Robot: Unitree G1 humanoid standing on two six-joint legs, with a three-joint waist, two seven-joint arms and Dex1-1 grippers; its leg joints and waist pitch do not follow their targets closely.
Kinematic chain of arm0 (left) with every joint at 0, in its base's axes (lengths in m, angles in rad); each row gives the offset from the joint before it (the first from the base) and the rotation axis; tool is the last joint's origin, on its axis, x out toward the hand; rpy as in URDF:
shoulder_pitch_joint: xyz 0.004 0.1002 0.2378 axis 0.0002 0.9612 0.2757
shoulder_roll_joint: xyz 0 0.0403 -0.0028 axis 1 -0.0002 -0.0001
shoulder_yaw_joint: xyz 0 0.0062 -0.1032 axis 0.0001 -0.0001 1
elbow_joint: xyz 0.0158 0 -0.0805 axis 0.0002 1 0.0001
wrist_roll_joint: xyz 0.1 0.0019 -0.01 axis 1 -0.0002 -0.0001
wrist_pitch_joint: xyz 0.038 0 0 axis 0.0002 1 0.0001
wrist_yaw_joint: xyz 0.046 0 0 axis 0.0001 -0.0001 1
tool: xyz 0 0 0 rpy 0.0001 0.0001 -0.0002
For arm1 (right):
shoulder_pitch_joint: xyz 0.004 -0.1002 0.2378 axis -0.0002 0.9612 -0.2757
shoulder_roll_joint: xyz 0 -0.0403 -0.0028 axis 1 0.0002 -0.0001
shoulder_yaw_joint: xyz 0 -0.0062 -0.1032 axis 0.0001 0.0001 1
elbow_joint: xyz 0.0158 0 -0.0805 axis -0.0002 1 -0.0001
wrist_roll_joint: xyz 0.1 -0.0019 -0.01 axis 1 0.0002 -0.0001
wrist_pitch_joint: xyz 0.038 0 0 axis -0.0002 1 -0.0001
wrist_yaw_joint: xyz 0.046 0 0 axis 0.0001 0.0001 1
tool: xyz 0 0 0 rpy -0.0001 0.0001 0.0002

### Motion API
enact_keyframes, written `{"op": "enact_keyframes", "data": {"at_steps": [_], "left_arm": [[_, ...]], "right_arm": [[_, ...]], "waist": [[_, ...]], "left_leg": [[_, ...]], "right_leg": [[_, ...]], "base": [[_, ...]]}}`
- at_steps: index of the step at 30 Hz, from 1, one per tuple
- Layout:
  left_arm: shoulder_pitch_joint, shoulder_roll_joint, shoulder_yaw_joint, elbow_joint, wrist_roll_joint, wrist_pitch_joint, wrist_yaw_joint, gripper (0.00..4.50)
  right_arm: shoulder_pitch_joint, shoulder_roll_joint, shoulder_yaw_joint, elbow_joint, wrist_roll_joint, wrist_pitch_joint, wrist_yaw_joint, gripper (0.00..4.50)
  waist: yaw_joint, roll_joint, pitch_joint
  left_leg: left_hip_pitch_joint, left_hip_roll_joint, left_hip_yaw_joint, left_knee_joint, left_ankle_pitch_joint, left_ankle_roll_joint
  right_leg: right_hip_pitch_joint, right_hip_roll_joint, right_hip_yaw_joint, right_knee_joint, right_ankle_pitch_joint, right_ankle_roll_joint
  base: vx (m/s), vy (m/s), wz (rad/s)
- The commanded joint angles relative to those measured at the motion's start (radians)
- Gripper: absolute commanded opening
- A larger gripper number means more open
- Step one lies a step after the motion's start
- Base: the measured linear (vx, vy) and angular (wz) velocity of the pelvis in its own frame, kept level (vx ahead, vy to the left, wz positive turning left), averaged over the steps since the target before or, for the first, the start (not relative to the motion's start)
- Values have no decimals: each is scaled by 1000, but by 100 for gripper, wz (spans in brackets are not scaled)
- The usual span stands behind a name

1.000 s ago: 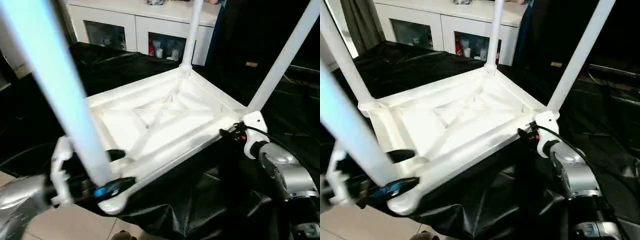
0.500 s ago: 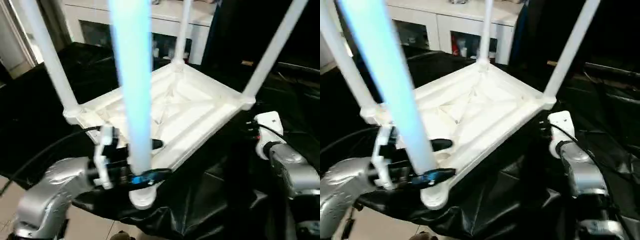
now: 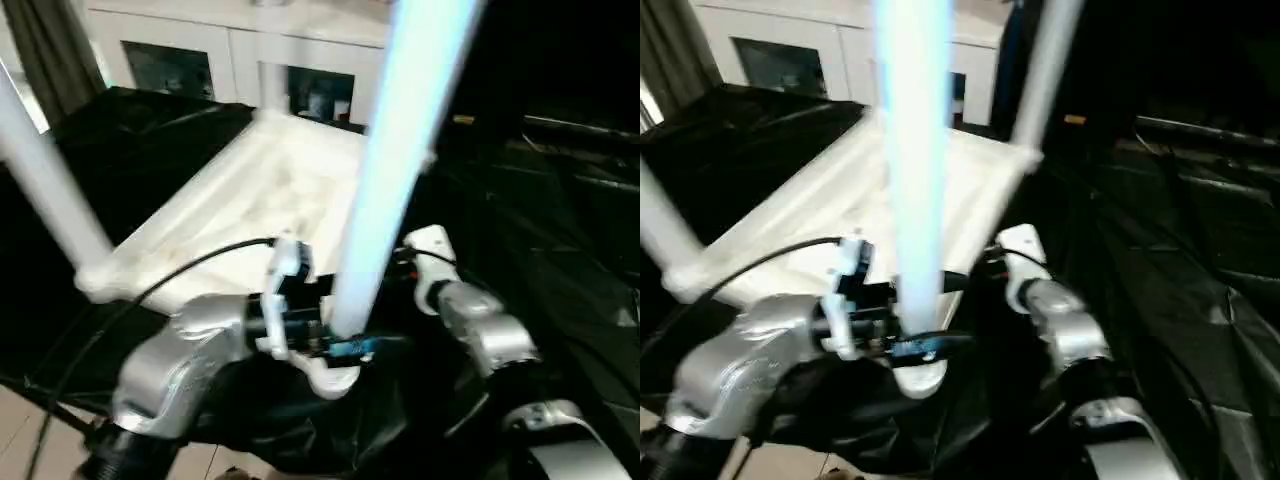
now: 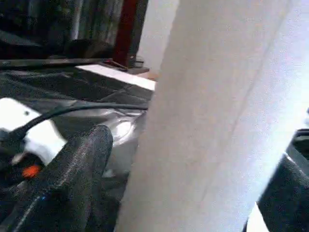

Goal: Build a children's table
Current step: Rotate table base

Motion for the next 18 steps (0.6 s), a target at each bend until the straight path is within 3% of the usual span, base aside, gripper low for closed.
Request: {"op": "enact_keyframes", "data": {"at_steps": [1,8,14,18], "left_arm": [[-60,-50,-46,94,70,-75,33,448],[-180,-57,-53,343,288,-249,215,448],[-200,11,-33,431,333,-298,195,448],[-180,35,-25,425,318,-312,149,448]], "right_arm": [[-44,31,32,49,-12,-56,5,284],[-90,-14,-60,134,-22,-97,-139,284],[-64,-94,-111,82,20,-99,-87,284],[-9,-142,-83,-15,33,-73,48,284]], "waist": [[13,-4,-66],[19,-1,-72],[34,-2,-74],[43,-5,-73]], "left_leg": [[12,24,-3,-65,-140,3],[16,26,-5,-63,-141,0],[18,22,-3,-60,-145,0],[16,24,-3,-59,-139,21]], "right_leg": [[55,-55,37,-66,-38,-217],[59,-57,37,-64,-14,-216],[58,-54,36,-62,-7,-212],[60,-55,35,-61,10,-221]], "base": [[0,0,0],[0,0,0],[0,0,0],[0,0,0]]}}
